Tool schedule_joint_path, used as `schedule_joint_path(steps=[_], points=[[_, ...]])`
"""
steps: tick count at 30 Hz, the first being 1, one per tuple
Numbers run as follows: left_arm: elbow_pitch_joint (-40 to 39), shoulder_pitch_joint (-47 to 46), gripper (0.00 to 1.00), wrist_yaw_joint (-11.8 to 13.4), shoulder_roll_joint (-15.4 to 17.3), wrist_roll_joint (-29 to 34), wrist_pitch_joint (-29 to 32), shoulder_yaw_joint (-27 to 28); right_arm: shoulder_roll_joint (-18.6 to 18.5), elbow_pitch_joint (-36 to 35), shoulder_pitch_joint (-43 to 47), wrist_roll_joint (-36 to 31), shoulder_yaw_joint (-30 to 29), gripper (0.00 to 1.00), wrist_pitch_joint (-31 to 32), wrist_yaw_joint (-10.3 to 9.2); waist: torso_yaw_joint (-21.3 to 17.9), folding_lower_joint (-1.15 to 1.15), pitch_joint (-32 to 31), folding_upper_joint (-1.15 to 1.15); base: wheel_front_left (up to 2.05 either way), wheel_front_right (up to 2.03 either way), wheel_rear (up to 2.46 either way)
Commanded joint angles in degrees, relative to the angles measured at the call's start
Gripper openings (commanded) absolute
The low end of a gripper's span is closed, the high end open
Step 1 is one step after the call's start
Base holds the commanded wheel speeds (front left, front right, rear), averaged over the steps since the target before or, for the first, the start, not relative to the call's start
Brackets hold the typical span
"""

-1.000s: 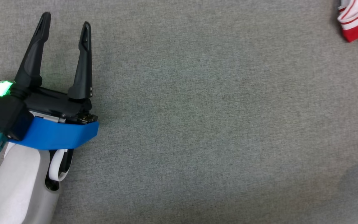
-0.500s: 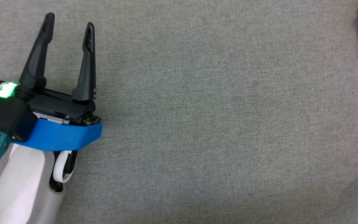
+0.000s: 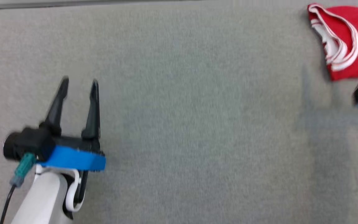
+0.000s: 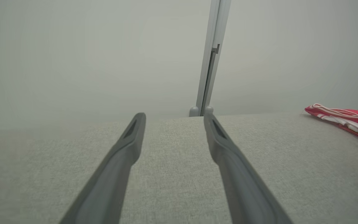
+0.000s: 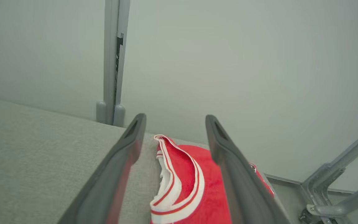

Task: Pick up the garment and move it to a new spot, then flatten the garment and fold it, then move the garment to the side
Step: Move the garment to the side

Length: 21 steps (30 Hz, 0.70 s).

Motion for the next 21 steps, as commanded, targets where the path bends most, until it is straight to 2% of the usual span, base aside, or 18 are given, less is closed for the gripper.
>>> schedule_joint_path(steps=[1, 5, 11, 21], points=[[0.3, 1.0, 1.00, 0.4, -0.2, -0.5, -0.3, 0.4, 1.0, -0.3, 2.0, 1.1, 0.0, 1.00, -0.1, 0.01, -2.1, 0.01, -3.0, 0.01, 0.00, 0.00, 0.00], [3.0, 5.0, 1.00, 0.9, -0.8, -1.0, -0.5, 1.3, 5.5, -2.0, 9.0, 4.5, 2.2, 1.00, 0.2, 0.01, -1.9, 0.01, -8.1, 0.01, 0.00, 0.00, 0.00], [5.2, 10.6, 1.00, 1.0, -2.0, -1.6, -0.6, 3.1, 10.5, -5.3, 19.2, 8.0, 3.2, 1.00, 0.5, 0.01, -1.3, 0.01, -15.0, 0.01, 0.00, 0.00, 0.00], [4.4, 19.7, 1.00, 1.6, -3.9, -0.3, -0.7, 6.0, 15.9, -13.7, 33.9, 9.0, -1.5, 1.00, 2.3, 0.01, -0.8, 0.01, -22.9, 0.01, 0.00, 0.00, 0.00]])
